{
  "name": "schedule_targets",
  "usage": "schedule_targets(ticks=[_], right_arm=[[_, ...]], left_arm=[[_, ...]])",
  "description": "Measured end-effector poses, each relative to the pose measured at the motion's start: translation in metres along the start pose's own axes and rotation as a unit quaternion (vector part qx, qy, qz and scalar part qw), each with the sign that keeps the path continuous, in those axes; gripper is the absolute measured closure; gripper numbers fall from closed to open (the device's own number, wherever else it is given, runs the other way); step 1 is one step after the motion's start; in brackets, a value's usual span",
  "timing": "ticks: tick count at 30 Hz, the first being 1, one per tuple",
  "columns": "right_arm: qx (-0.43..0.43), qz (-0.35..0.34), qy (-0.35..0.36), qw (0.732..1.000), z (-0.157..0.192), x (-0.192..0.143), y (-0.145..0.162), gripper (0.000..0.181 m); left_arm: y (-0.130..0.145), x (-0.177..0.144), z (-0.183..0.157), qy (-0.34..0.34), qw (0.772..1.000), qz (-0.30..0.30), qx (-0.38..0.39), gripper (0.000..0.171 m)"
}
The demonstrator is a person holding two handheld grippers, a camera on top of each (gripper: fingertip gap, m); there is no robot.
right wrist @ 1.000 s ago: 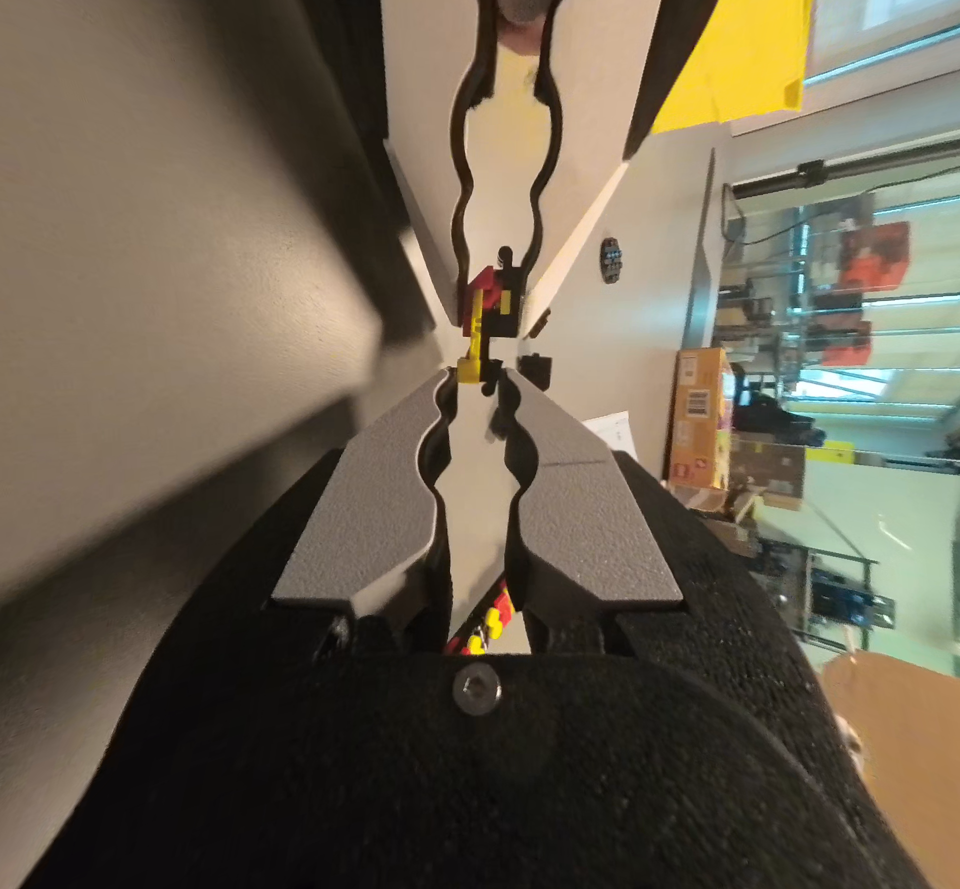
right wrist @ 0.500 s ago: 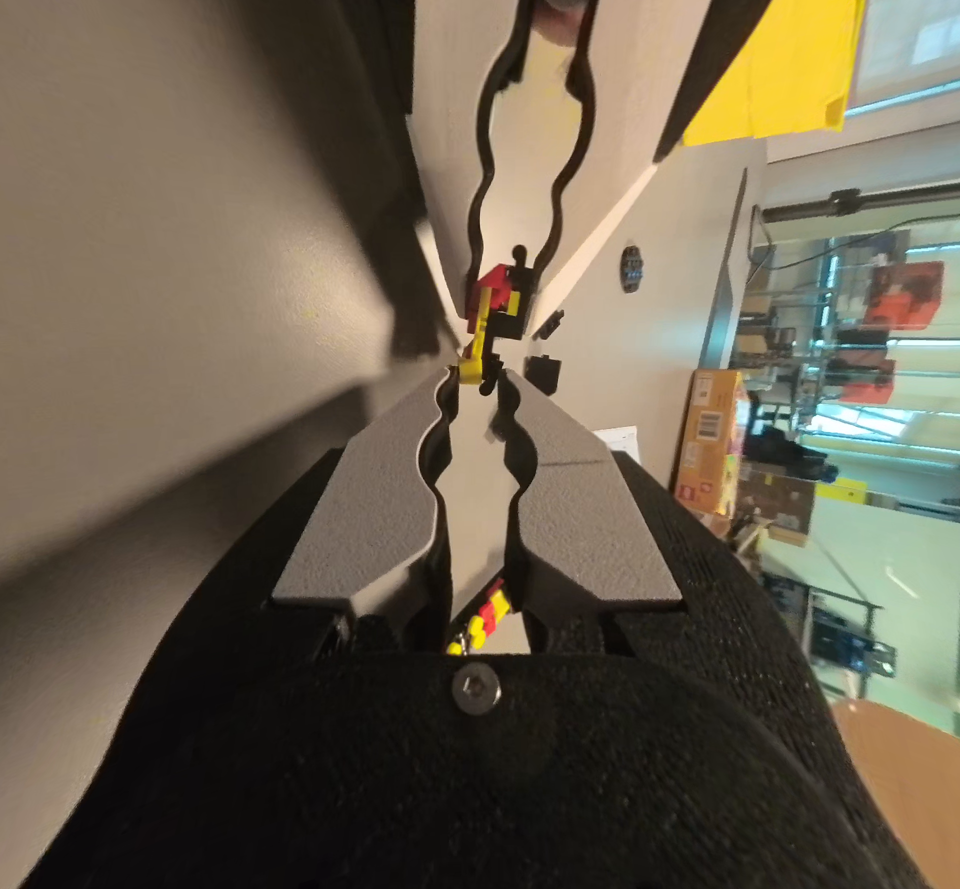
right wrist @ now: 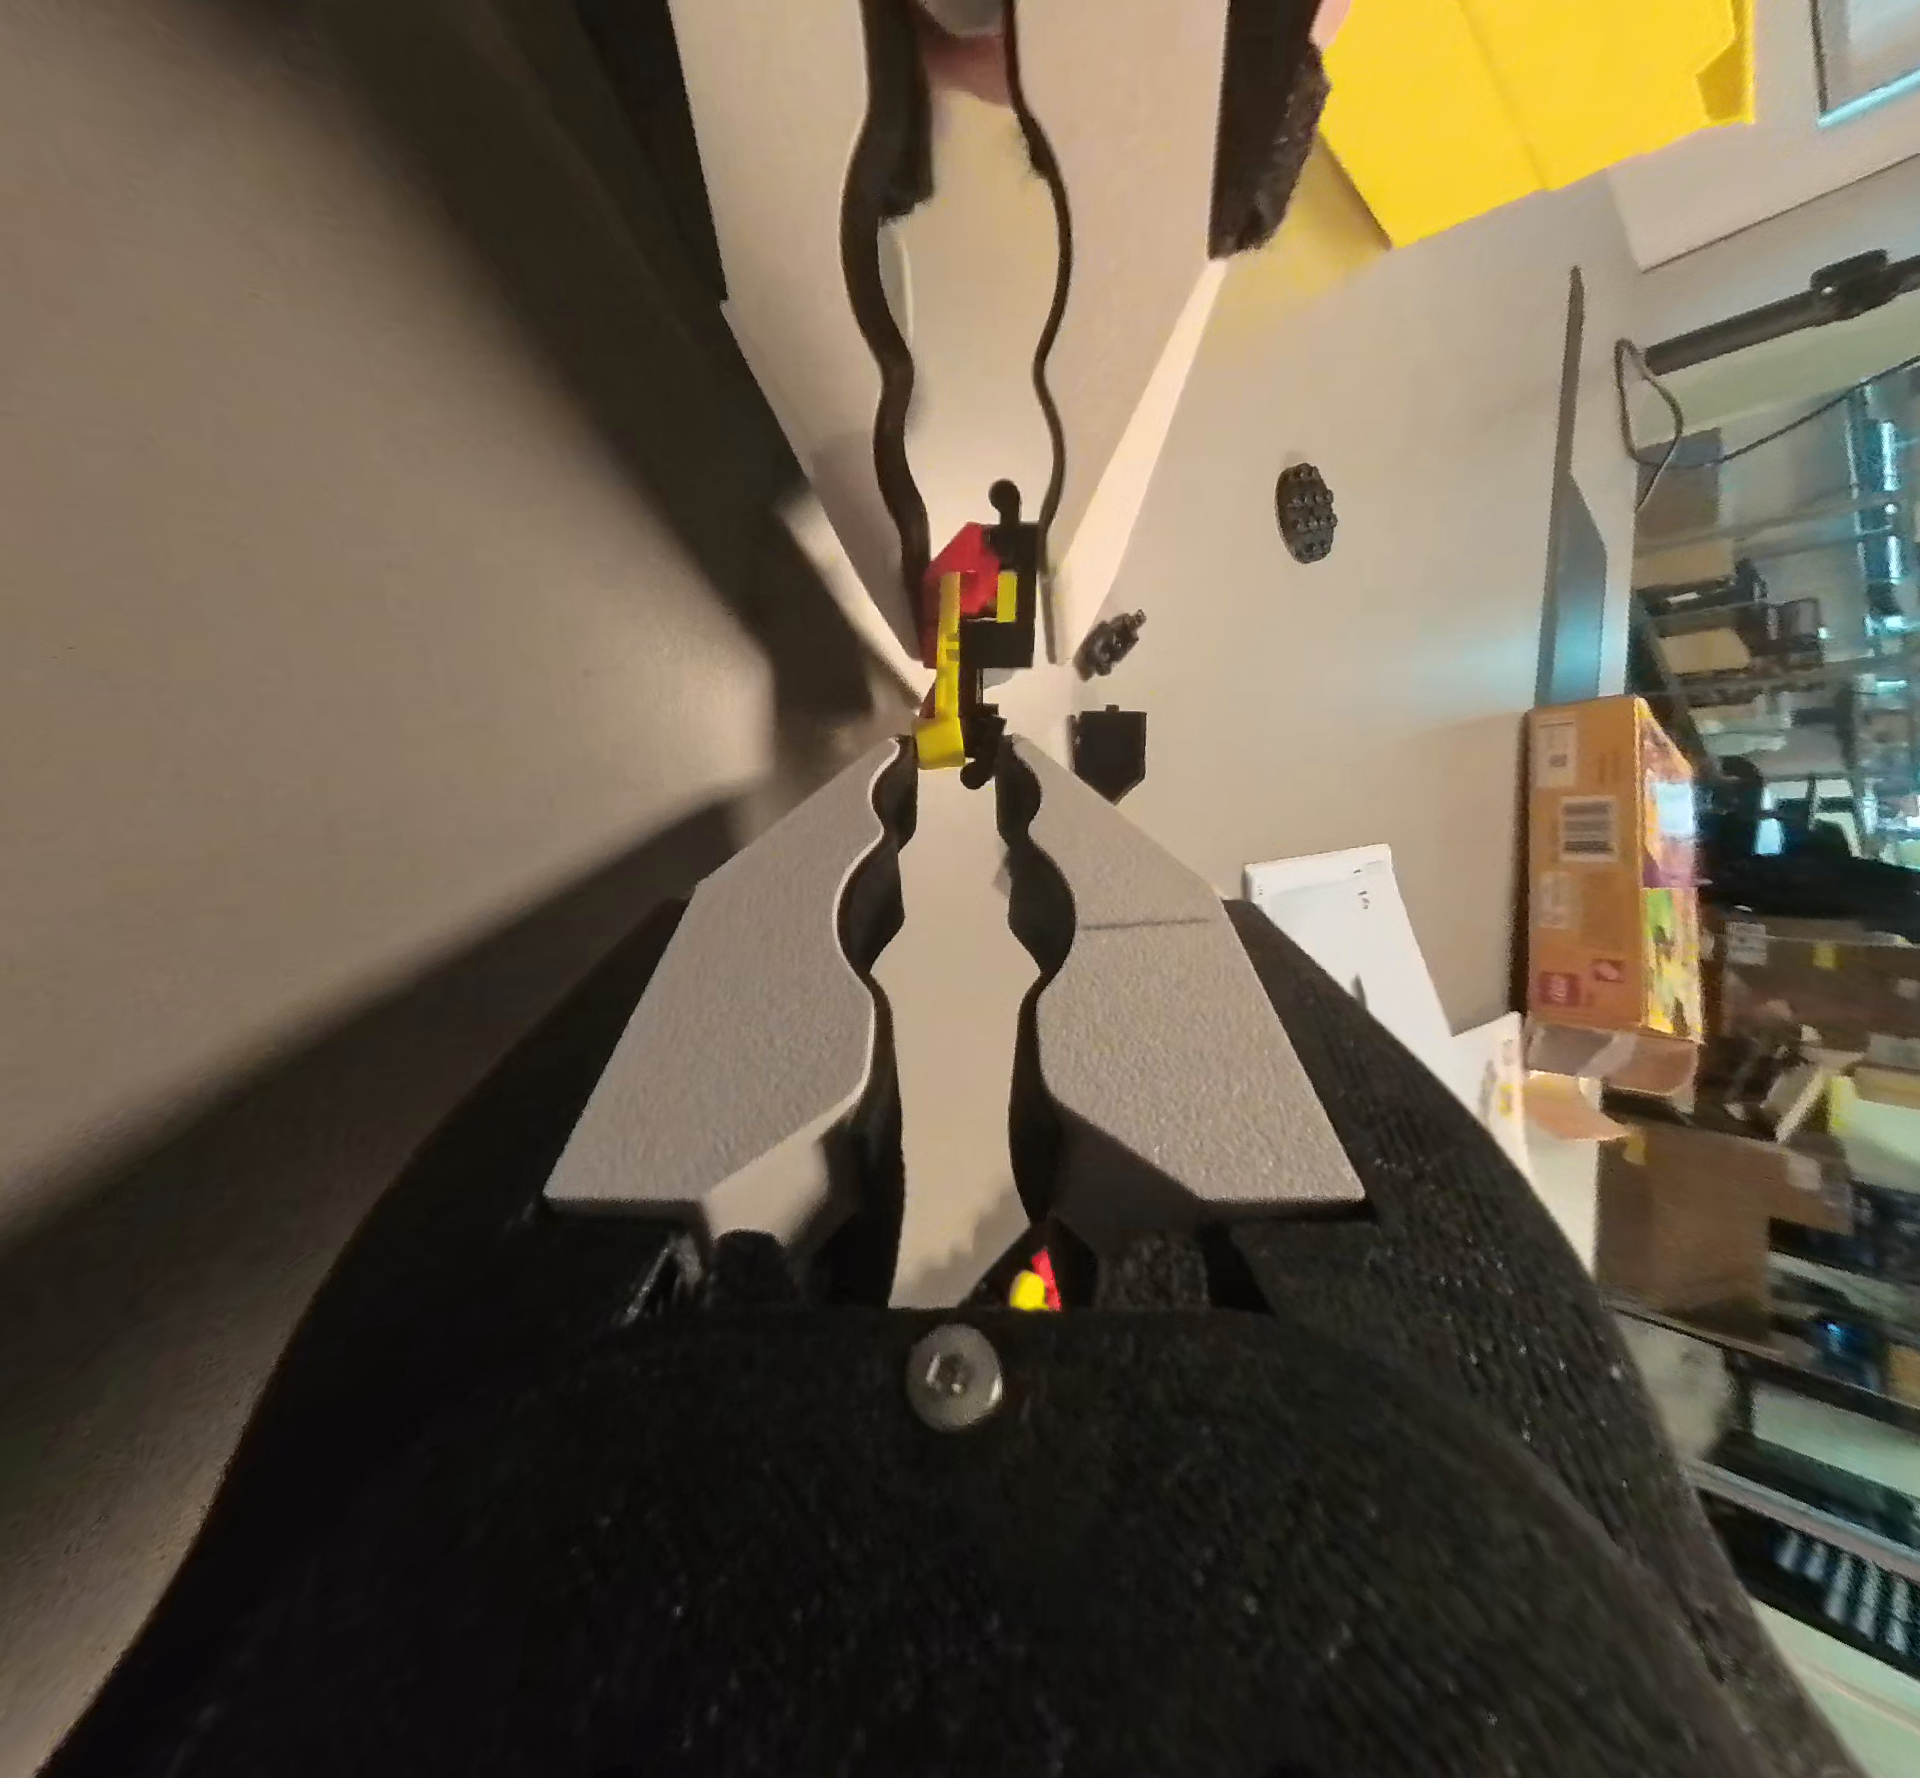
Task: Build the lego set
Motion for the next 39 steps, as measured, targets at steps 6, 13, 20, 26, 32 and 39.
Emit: schedule_targets(ticks=[6,13,20,26,32,39], right_arm=[[0.035,-0.024,-0.016,0.999,-0.001,-0.001,0.001,0.168],[0.070,-0.070,-0.050,0.994,-0.005,0.000,0.005,0.168],[-0.007,-0.083,-0.069,0.994,-0.007,0.001,0.007,0.168],[-0.003,-0.102,-0.095,0.990,-0.011,0.003,0.008,0.169],[0.069,-0.093,-0.084,0.990,-0.010,0.005,0.006,0.168],[0.088,-0.072,-0.061,0.992,-0.008,0.004,0.004,0.169]], left_arm=[[0.000,0.001,0.001,0.011,1.000,0.009,-0.012,0.151],[0.002,0.001,0.008,0.073,0.993,0.011,-0.093,0.151],[0.005,0.002,0.012,0.111,0.986,0.011,-0.124,0.151],[0.007,0.002,0.014,0.135,0.980,0.015,-0.146,0.151],[0.007,0.002,0.014,0.121,0.982,0.020,-0.146,0.151],[0.006,0.002,0.014,0.118,0.982,0.021,-0.145,0.152]])
Point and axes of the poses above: each gripper's, where its closed fingertips meet, x out along the fingers, y out of its underside, z = x × y across the jaws, the point moved 6 cm from there along -x, back along the fingers, and after that the axes turned 13 degrees about -x, right-handed, at the moved point
